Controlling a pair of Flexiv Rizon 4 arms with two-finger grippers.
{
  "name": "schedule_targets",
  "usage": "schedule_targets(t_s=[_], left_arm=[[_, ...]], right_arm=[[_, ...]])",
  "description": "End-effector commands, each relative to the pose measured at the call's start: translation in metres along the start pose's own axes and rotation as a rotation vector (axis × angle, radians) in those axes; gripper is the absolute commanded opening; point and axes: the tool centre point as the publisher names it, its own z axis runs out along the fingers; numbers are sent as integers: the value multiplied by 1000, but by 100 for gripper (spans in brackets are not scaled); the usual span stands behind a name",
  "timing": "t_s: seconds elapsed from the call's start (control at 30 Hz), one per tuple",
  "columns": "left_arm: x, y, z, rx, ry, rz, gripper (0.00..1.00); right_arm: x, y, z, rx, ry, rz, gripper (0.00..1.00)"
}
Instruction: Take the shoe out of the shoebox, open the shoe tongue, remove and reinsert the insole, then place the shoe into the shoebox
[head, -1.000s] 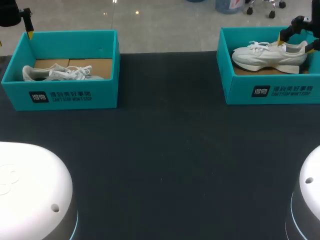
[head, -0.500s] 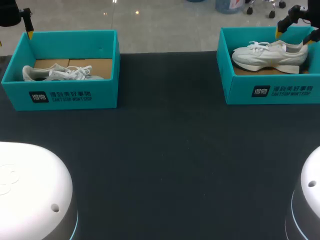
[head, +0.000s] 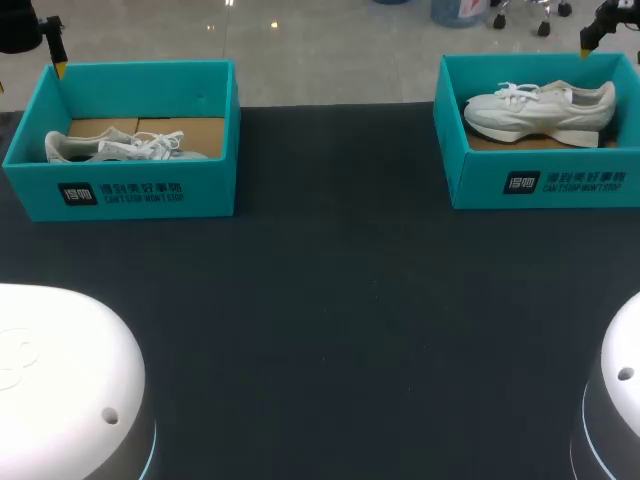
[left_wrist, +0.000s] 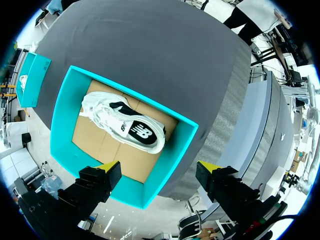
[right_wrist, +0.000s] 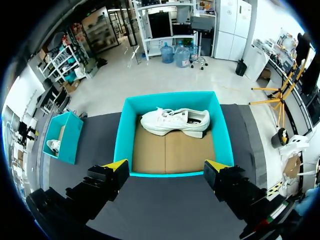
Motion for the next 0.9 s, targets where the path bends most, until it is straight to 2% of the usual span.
schedule_targets(t_s=[0.03, 0.17, 0.43, 0.5, 0.63, 0.73, 0.9], left_arm=[[0, 0, 0, -1, 1, 0, 100], [0, 0, 0, -1, 1, 0, 100], [0, 0, 0, -1, 1, 0, 100], [0, 0, 0, -1, 1, 0, 100], [0, 0, 0, -1, 1, 0, 100], [0, 0, 0, -1, 1, 0, 100], [0, 0, 0, -1, 1, 0, 100]], right_arm=[[-11, 33, 21, 26, -101, -11, 100], [-24, 43, 39, 80, -143, 6, 100], [-41, 60, 65, 106, -183, 92, 100], [-45, 63, 70, 140, -199, 100, 100], [-53, 63, 80, 213, -205, 128, 100], [-57, 59, 86, 293, -164, 159, 100], [-57, 59, 86, 293, -164, 159, 100]])
